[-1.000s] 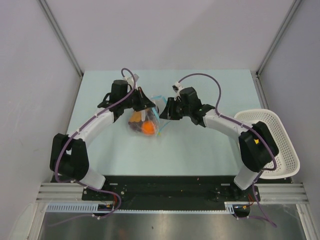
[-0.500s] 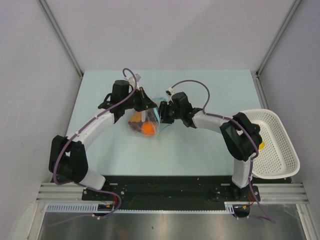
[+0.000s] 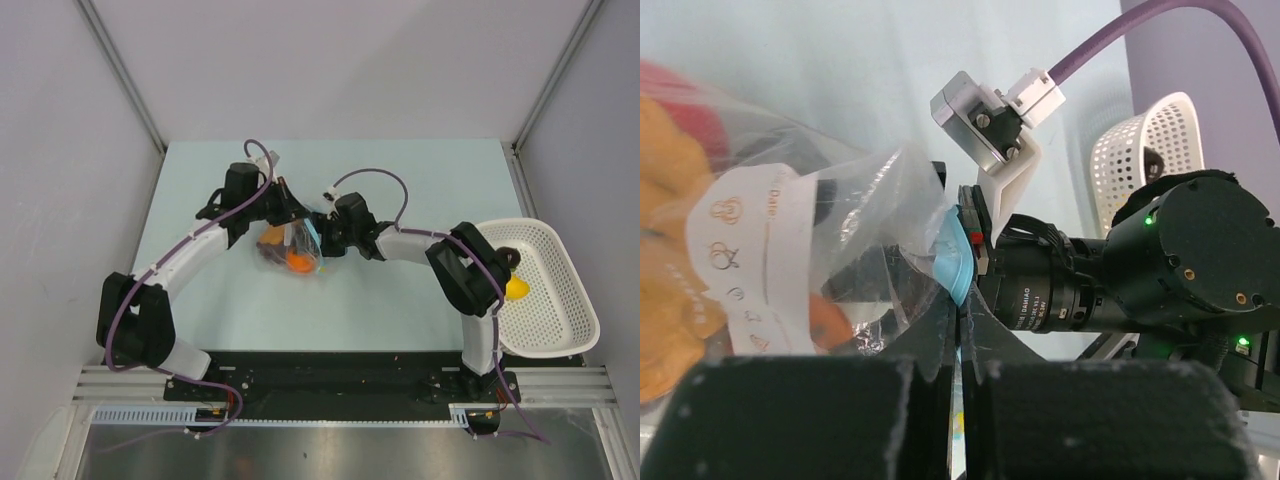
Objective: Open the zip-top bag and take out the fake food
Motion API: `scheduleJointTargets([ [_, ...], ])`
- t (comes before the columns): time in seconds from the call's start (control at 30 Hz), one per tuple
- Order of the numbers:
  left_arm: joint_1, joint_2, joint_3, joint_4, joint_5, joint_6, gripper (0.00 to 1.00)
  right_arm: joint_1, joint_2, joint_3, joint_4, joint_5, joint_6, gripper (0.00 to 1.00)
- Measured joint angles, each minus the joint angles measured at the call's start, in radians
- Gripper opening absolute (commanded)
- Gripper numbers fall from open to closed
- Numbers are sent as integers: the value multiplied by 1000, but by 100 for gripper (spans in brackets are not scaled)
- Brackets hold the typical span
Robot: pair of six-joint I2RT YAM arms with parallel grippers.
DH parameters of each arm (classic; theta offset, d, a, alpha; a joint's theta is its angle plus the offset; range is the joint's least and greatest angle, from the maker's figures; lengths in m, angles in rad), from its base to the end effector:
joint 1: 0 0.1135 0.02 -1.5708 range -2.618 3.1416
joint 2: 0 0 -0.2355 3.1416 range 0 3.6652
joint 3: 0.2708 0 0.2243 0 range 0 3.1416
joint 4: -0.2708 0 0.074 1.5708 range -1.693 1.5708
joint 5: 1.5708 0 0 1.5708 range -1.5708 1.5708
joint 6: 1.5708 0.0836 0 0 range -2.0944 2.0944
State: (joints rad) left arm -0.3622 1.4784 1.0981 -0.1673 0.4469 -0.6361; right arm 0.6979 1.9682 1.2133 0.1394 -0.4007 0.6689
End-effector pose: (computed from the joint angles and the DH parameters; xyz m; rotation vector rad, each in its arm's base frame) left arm 0.3133 -0.1574 0.2457 -0.0225 2.2455 -1.0431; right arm 0.3108 0.3032 0.1391 -0.2852 2.3809 1.1550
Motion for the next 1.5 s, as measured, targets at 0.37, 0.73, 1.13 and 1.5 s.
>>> scheduleJointTargets([
  [0.37, -3, -2, -32, -11, -40, 8, 0, 18, 69, 6, 38, -6, 3, 80],
  [0.73, -21, -9, -66, 32, -14, 18, 0, 36, 18, 8, -69, 35, -34, 45],
  [1.13, -16, -55, -123, 64, 8, 37, 0, -82, -132, 8, -180, 35, -56, 47],
  [1.5, 16, -55, -124, 50, 13, 43, 0, -121, -215, 8, -231, 14, -86, 47],
])
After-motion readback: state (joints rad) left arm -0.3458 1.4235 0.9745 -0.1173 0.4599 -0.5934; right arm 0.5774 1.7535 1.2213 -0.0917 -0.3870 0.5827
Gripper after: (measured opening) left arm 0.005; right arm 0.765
